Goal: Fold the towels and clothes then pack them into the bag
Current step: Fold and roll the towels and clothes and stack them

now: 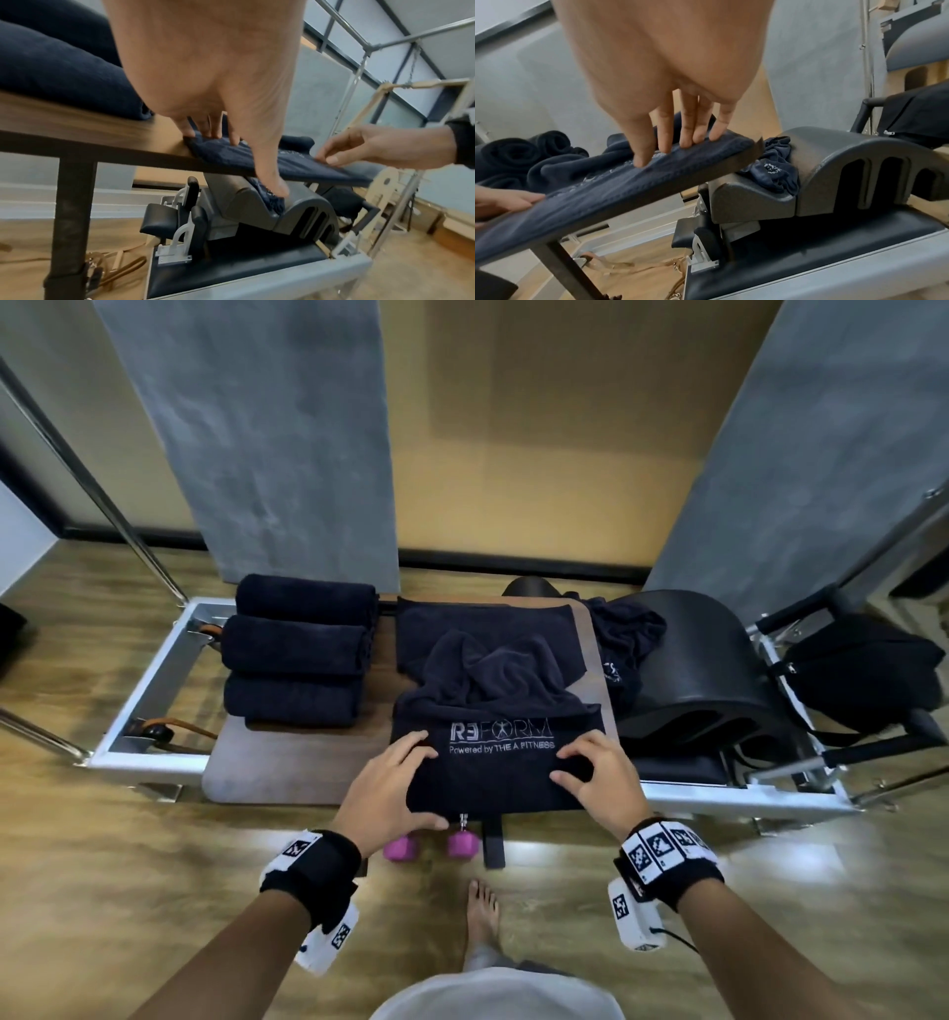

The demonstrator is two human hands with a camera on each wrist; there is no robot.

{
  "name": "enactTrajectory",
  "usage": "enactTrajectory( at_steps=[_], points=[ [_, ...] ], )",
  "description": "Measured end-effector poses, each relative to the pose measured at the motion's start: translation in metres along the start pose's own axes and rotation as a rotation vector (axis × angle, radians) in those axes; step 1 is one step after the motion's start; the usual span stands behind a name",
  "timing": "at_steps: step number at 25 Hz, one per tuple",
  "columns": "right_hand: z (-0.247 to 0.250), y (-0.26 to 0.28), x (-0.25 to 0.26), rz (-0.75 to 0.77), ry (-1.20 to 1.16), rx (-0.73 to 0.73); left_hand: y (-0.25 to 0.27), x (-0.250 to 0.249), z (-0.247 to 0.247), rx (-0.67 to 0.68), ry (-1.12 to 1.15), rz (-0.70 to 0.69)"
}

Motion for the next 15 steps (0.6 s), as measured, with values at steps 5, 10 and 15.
enactTrajectory(
  at_steps=[5, 10, 15],
  points=[
    [-0.008, 0.017, -0.001, 0.090, 0.068, 0.137, 0.001, 0.010, 0.000, 0.046, 0.128, -0.053],
    [-0.003, 0.025, -0.007, 0.134, 0.070, 0.196, -0.006, 0.015, 0.029, -0.134, 0.347, -0.056],
    [0.005, 0.021, -0.006, 0.134, 0.018, 0.124, -0.013, 0.018, 0.068, -0.397, 0.659, 0.098]
  ],
)
Point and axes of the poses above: each hand's wrist, its own y-axis away from the middle knuckle, its own z-axis out of the back of the hand, x = y × z, the point moved 8 cm from there along -y, towards the middle knuckle, and after that the axes turned 1 degree about -y, right-handed, at the moved point
